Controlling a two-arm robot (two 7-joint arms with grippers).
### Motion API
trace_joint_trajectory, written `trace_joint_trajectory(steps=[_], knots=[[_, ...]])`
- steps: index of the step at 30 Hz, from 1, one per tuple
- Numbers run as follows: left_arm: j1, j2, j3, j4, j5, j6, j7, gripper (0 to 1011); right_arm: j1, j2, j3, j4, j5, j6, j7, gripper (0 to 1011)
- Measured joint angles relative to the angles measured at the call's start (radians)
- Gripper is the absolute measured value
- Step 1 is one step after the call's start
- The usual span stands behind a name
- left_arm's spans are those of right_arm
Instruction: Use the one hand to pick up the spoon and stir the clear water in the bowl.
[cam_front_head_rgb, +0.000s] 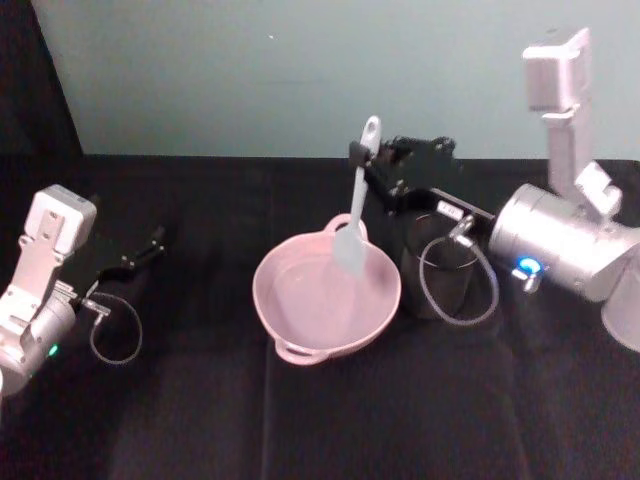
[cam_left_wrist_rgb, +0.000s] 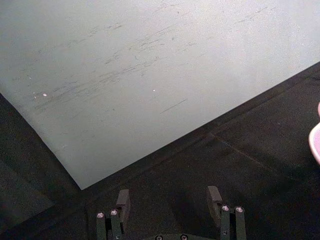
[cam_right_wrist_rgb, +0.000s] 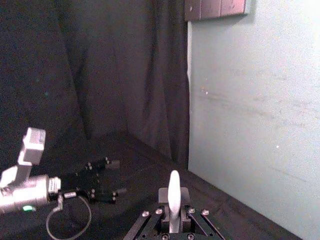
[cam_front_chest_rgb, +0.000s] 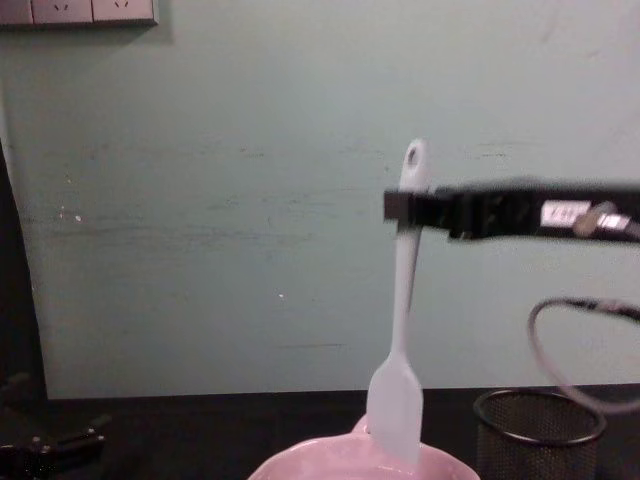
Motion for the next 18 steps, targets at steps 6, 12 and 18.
trace_joint_trajectory(steps=[6,12,18], knots=[[0.0,0.0,0.0,0.0,0.0,0.0,0.0,1011,0.007,-0.031,-0.029,0.074,-0.053,-0.029,0.014,120],[0.0,0.0,0.0,0.0,0.0,0.0,0.0,1011,0.001,-0.048,-0.038,0.111,-0.085,-0.045,0.031,120],[0.0,0.0,0.0,0.0,0.0,0.0,0.0,1011,-0.015,-0.07,-0.043,0.121,-0.085,-0.042,0.055,120]])
